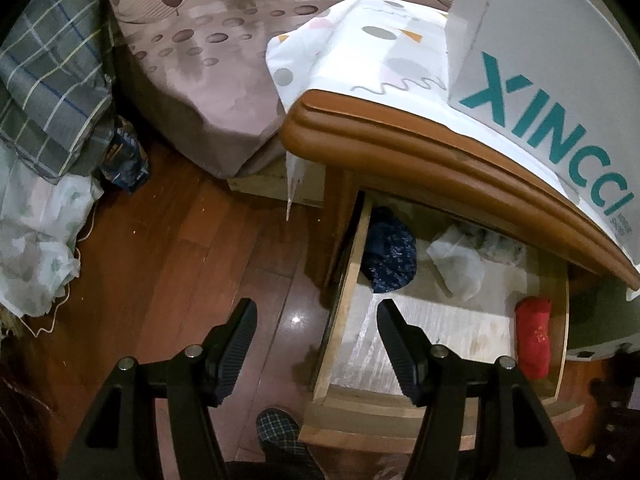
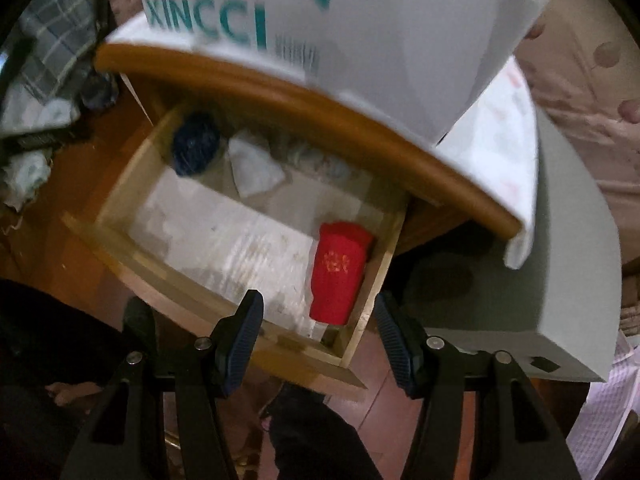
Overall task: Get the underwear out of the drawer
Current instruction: 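Reach the right gripper into the drawer and grasp the red sock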
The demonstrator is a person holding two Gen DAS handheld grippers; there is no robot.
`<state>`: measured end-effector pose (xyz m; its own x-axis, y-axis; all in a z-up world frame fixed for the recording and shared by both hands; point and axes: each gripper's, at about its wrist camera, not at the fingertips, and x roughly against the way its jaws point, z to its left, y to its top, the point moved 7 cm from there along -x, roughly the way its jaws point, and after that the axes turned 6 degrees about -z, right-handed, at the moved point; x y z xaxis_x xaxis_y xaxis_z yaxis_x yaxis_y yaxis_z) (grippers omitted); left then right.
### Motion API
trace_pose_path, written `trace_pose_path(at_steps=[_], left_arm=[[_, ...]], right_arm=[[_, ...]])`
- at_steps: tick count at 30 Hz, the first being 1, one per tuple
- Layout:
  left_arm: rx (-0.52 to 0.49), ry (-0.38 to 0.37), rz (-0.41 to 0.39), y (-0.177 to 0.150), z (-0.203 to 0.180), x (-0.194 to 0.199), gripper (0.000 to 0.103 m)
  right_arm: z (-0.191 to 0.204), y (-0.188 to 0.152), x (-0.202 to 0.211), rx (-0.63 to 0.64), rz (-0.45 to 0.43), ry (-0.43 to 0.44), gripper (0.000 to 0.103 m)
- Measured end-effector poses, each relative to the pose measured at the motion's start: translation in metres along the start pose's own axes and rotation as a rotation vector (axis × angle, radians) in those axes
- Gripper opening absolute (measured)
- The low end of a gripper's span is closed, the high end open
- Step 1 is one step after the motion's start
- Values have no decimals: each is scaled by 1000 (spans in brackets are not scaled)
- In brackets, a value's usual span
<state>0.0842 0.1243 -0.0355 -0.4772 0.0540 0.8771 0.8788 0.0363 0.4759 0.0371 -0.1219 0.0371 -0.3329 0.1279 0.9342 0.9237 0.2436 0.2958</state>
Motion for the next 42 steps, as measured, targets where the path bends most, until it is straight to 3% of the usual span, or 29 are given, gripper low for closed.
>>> trace_pose_path(at_steps=[7,18,35,42], left_arm=[[5,-9,-2,1,3,2,64],[-40,-12,38,-5,-9,-7,64],[-77,-20,107,-18,-21,-24,64],[-104,-5,116,-20,-24,-28,64]], right_arm=[[2,-7,-67,49,84,-5,54],[3,-13,-135,146,194,-25,54],[-8,-12,-192,170,342,-60,61],[-9,-9,-199,212,320,-98,51]])
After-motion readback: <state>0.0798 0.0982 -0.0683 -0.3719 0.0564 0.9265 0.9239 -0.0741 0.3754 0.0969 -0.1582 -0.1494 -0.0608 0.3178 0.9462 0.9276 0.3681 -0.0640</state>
